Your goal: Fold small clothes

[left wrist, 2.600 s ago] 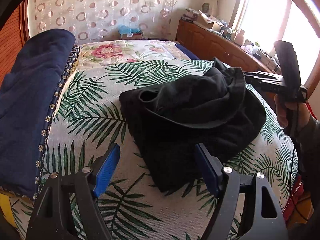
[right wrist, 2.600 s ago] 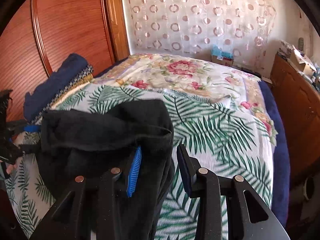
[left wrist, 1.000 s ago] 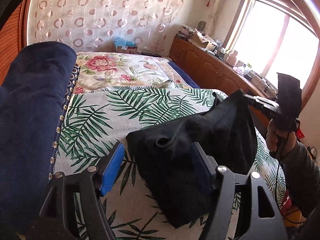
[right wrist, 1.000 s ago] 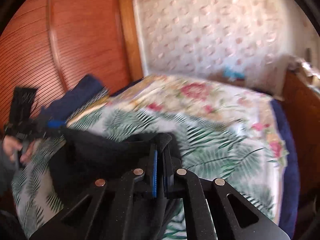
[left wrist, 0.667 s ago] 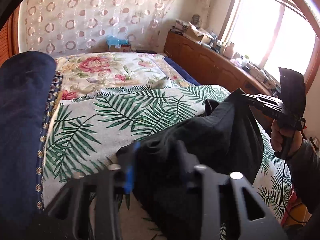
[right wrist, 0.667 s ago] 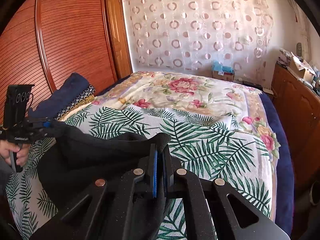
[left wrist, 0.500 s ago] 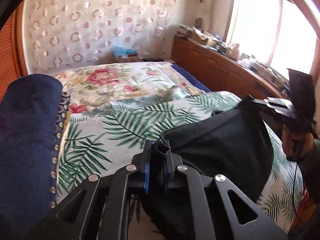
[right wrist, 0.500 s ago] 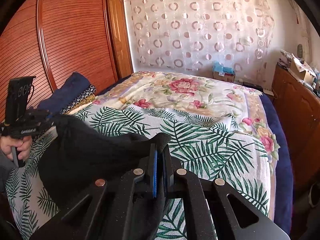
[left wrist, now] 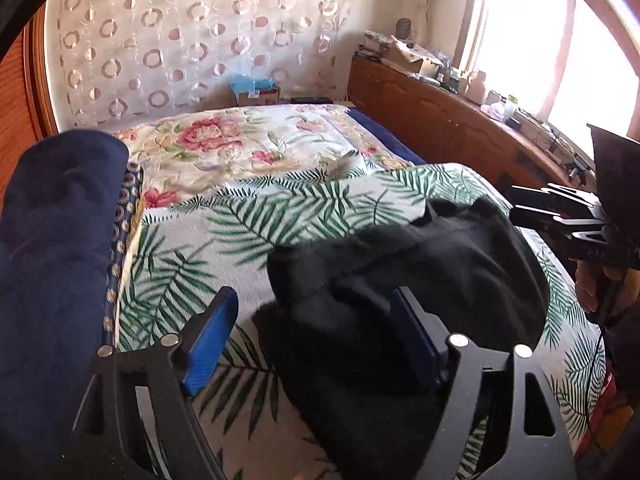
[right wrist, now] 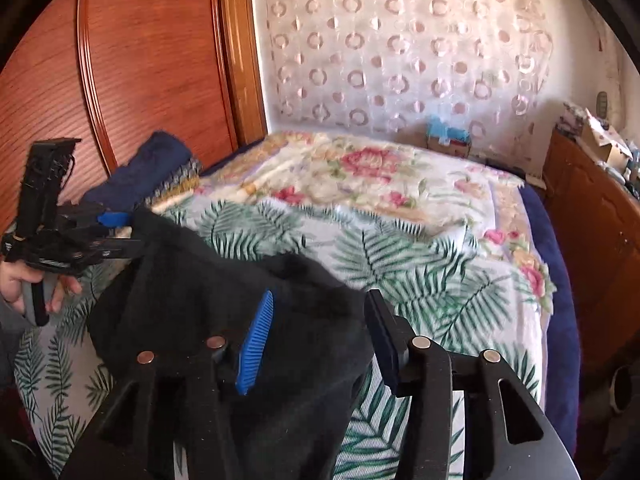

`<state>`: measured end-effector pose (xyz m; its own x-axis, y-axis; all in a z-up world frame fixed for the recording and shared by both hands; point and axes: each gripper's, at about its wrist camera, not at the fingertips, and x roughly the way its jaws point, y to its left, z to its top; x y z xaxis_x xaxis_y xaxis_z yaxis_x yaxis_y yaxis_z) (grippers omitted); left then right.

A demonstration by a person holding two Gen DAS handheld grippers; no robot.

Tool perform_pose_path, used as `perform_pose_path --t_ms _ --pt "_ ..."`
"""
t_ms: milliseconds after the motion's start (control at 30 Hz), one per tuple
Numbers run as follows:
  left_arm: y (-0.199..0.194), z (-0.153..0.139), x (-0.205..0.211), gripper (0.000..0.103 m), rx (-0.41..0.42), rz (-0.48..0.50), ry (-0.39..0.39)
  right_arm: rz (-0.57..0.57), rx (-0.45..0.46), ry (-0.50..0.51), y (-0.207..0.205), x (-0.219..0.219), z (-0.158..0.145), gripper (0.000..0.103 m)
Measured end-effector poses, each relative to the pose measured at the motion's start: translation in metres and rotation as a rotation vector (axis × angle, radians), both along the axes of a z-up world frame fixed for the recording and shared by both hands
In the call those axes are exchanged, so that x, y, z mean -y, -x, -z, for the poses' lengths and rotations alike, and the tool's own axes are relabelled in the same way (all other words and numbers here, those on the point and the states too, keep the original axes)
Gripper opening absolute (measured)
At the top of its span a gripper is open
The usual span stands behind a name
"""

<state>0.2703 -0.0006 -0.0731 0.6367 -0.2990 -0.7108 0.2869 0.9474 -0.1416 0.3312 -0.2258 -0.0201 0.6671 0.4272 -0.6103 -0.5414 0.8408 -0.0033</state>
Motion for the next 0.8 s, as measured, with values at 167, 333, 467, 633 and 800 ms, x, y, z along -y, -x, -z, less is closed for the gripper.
perform_pose_path --t_ms 167,333,467,633,800 --pt "-0.001 0.027 -0.004 0.079 -0.078 -0.035 -0.027 0.045 -0.058 0.037 -0.009 0.001 0.019 0.051" --pt "-0.003 0.038 -0.002 0.079 -0.101 -0.037 -0.043 0.06 -0.111 0.057 -0.019 -0.002 0.031 0.063" --pt "-0.005 0.039 -0.001 0.08 -0.106 -0.034 -0.041 0.055 -0.118 0.041 -0.02 -0.003 0.03 0.065" --pt "-0.006 0.039 -0.001 0.08 -0.099 -0.036 -0.044 0.043 -0.193 -0.029 -0.033 0.001 0.033 0.066" --pt "-0.007 0.038 -0.002 0.08 -0.094 -0.036 -0.031 0.007 -0.19 -0.008 -0.033 -0.005 0.033 0.064"
